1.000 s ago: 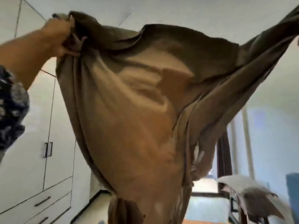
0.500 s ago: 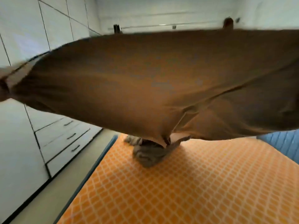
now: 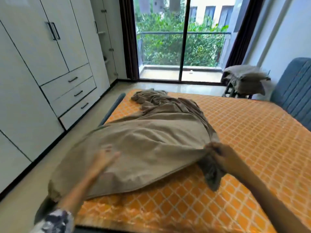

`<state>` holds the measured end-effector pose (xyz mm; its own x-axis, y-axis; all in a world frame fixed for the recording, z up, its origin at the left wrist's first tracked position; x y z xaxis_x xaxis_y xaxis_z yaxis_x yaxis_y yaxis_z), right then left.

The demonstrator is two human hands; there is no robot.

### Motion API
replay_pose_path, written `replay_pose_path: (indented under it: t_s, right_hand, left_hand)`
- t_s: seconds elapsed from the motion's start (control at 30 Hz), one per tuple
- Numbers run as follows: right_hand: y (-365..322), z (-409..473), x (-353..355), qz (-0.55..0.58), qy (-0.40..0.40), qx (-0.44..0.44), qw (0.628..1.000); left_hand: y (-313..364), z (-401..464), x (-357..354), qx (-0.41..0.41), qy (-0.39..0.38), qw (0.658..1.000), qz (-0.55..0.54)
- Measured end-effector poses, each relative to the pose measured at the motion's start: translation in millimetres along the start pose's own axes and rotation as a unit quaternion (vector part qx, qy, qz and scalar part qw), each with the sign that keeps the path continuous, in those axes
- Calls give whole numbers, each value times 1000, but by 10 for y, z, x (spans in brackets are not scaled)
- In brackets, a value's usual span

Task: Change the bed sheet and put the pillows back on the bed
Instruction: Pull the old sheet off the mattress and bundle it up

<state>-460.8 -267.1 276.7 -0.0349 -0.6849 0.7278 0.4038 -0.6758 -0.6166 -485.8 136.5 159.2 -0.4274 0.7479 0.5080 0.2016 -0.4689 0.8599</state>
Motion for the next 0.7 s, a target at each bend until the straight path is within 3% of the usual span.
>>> replay_pose_path:
  t_s: [0.03,0.1,0.17,0.2,0.27,0.37,0.53,0.7]
  right_hand:
    - [-2,23,-205,-13,-27,15,999]
    - [-16,26,-516,7,-93,32,995]
    - [10,60,-683,2,-133,74,988]
    - [4,70,-732,-13,-158,85,984]
    - [119,72,-812,-14,-210,89,974]
    - [274,154,-681,40,-210,131,968]
    - [656,571,-150,140,-122,63,981]
    - [1217,897,245,193,-118,2,974]
  left_hand:
    - [405,-194,-76,-56,-85,995,12]
    - [1213,-796,-601,-223,-198,949,101]
    - [1321,-899,-991,-331,-240,897,169]
    - [1322,-875,-1148,-344,-230,891,187]
    - [1427,-914,-1339,-293,-249,912,146]
    - [1534,-890,-1561,-205,-240,947,54]
    - [1679,-638,-1719,-215,-131,965,79]
    - [1744,-510,-1669,-173,-76,979,73]
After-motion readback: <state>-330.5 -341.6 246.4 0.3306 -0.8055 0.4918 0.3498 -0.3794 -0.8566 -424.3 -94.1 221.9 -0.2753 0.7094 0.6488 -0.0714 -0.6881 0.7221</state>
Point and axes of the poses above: each hand's wrist, its own z-axis towards the middle knuckle, its own x-axis out of the back of the hand, y = z × x, the point moved 1 cm from there along z, towards the middle knuckle, and after that the axes turned 6 degrees about y, right-handed, at the moved point
